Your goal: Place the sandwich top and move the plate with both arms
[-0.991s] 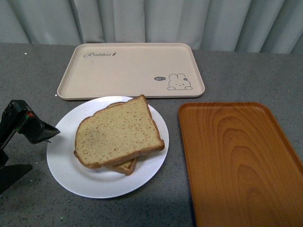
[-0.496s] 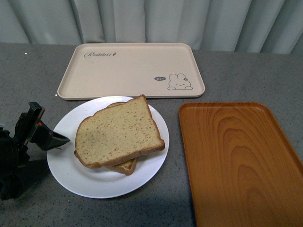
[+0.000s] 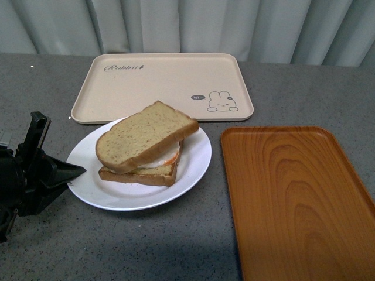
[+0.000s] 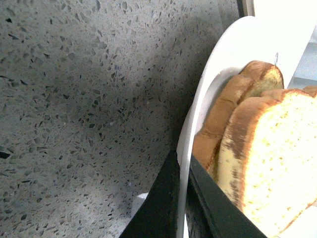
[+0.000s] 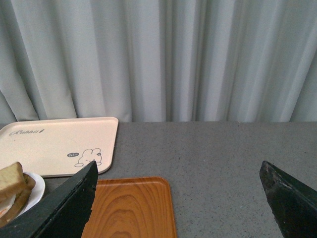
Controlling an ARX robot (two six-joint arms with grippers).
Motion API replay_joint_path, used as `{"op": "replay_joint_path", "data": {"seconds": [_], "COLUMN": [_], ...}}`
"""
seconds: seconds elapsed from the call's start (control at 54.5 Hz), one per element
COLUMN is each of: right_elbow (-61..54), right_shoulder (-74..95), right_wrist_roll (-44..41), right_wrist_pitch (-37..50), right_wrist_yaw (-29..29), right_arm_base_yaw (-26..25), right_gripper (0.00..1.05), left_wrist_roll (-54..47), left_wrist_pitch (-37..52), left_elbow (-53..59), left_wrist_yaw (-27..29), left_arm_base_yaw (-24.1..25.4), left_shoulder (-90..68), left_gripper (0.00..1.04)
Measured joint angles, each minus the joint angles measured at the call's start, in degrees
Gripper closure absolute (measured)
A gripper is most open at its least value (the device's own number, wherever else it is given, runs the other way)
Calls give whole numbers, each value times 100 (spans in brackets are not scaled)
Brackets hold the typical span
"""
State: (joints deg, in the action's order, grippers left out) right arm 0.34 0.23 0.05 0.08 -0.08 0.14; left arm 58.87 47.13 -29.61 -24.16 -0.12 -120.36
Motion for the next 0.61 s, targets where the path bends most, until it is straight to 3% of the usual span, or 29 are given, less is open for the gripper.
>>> {"op": "replay_joint_path", "data": {"seconds": [0.606], "right_elbow": [0], "right_shoulder": [0], "right_wrist_roll": [2], "right_wrist_pitch": [0], "right_wrist_yaw": [-2], "right_arm_base_yaw": [0], "right_gripper": [9], "left_wrist_roll": [236], "left_wrist_pitch": [1392], "left_elbow": [616], "left_wrist_yaw": [-588], "left_arm_base_yaw": [2], "left_shoulder": [278], "left_gripper": [101]}}
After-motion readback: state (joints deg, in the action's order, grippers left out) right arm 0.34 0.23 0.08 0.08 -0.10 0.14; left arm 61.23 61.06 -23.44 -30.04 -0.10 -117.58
